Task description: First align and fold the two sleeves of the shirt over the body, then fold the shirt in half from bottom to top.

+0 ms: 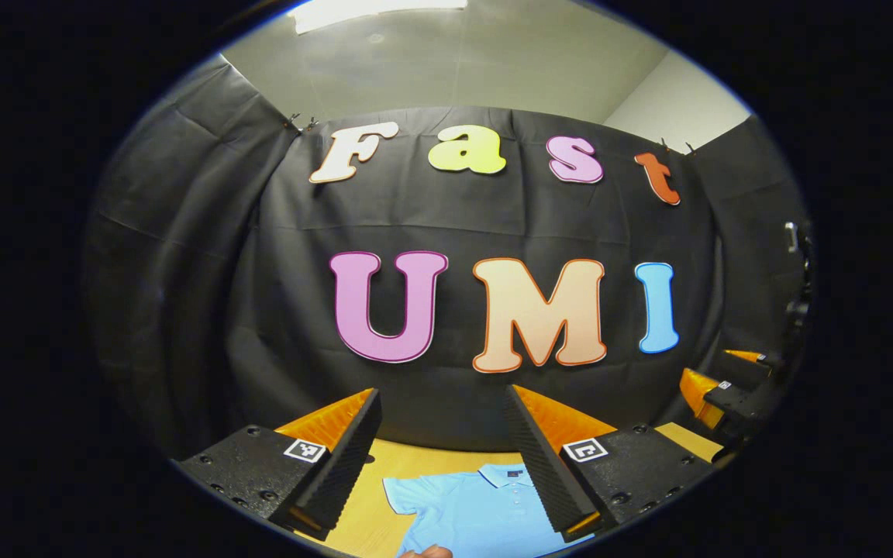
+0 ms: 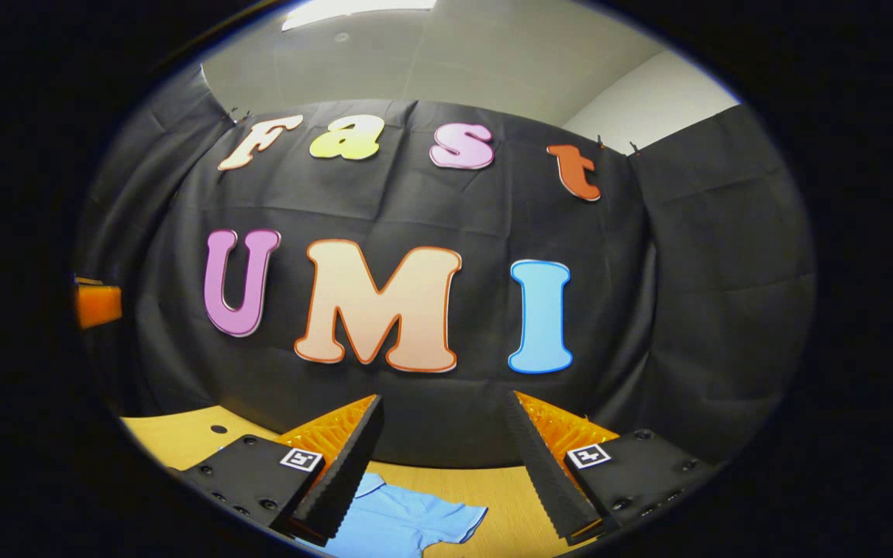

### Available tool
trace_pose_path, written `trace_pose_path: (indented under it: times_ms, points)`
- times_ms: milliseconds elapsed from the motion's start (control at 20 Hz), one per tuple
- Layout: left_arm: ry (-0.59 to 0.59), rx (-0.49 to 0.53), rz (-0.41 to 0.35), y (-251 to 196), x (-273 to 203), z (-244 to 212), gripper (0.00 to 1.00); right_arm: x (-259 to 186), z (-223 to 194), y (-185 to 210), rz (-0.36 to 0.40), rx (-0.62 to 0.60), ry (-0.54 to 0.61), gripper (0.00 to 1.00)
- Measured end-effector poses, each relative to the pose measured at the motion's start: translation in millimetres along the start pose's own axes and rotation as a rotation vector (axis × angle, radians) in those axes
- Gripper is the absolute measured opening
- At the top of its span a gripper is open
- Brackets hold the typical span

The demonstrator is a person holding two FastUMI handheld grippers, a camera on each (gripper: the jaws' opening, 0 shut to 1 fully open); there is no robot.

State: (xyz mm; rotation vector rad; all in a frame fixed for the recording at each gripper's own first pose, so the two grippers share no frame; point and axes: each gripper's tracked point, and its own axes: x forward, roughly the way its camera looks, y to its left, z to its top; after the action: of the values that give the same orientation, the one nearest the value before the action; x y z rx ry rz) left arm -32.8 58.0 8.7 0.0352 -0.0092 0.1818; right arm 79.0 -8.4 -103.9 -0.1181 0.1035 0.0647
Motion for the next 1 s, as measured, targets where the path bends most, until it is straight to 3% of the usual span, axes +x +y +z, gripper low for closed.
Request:
trace_pose_path:
  times_ms: [450,1000]
  points:
    - [0.006,0.027,0.120,29,-4,3,0.94,63,-117,-18,-0.007,0.037,0.187,0.98]
    - [0.047,0.043,0.183,35,0,-11,0.95,97,-257,-32,-0.024,0.010,0.427,1.00]
